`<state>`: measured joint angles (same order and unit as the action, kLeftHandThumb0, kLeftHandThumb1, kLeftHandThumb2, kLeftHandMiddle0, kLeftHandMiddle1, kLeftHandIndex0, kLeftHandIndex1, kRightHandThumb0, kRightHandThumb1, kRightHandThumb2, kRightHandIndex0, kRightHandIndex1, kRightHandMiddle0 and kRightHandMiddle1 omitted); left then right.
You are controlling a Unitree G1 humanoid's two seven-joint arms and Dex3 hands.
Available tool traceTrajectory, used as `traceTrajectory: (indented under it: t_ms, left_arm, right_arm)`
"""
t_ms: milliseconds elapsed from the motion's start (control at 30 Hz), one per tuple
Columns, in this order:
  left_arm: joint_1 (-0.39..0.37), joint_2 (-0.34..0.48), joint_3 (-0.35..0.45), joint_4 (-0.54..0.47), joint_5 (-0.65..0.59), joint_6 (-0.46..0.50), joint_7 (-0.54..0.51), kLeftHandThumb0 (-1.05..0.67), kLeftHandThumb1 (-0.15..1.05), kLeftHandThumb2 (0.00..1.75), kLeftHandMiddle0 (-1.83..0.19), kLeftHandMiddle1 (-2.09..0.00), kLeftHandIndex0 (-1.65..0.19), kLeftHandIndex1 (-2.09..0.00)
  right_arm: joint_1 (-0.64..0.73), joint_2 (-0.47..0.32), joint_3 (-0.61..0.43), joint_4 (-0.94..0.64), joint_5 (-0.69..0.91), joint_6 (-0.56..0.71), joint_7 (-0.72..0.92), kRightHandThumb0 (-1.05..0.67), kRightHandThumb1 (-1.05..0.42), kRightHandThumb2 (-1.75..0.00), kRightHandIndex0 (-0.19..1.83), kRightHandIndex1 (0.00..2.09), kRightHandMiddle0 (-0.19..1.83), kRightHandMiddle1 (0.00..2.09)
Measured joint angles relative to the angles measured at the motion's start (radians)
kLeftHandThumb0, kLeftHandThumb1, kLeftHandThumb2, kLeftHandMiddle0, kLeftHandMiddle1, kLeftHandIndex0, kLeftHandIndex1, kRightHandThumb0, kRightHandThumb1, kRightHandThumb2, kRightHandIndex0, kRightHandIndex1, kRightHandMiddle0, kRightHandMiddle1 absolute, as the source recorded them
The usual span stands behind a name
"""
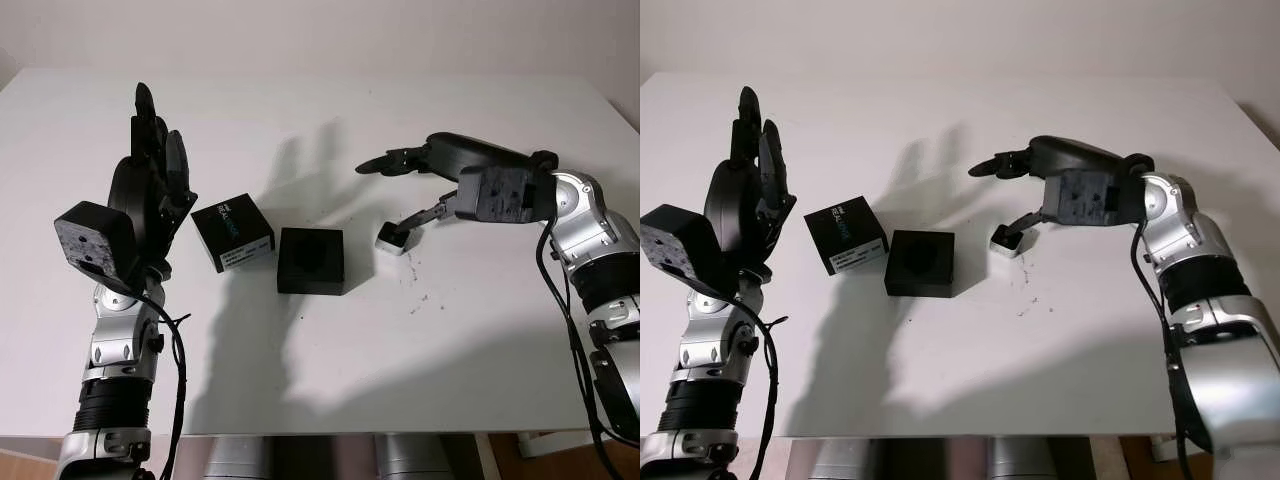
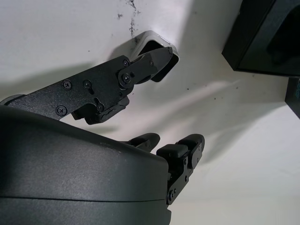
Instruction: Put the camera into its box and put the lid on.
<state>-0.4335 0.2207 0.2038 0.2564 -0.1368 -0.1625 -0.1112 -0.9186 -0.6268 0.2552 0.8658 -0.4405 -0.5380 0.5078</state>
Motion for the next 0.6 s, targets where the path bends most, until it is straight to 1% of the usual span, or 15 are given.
traceTrajectory:
  t_ms: [267, 433, 600]
  left_arm:
    - [0.0, 0.0, -0.003, 0.0, 0.003, 0.01, -0.001, -0.78, 1.05, 0.7, 0.19, 0.0, 0.19, 0.0]
    - [0.0, 0.0, -0.004, 0.0, 0.005, 0.018, -0.005, -0.77, 1.05, 0.7, 0.19, 0.0, 0.19, 0.0]
    - [0.0, 0.0, -0.004, 0.0, 0.005, 0.028, -0.009, -0.77, 1.05, 0.68, 0.19, 0.0, 0.19, 0.0]
  right_arm:
    - [-0.009, -0.052, 0.029, -0.012, -0.044, -0.036, 0.034, -0.26, -0.84, -0.06, 0.38, 0.09, 0.42, 0.07]
    - [-0.005, -0.093, 0.028, -0.063, -0.032, -0.026, 0.083, -0.24, -0.86, -0.06, 0.34, 0.06, 0.39, 0.05]
    - [0.013, -0.124, 0.027, -0.104, -0.032, -0.017, 0.085, -0.23, -0.86, -0.05, 0.33, 0.06, 0.39, 0.05]
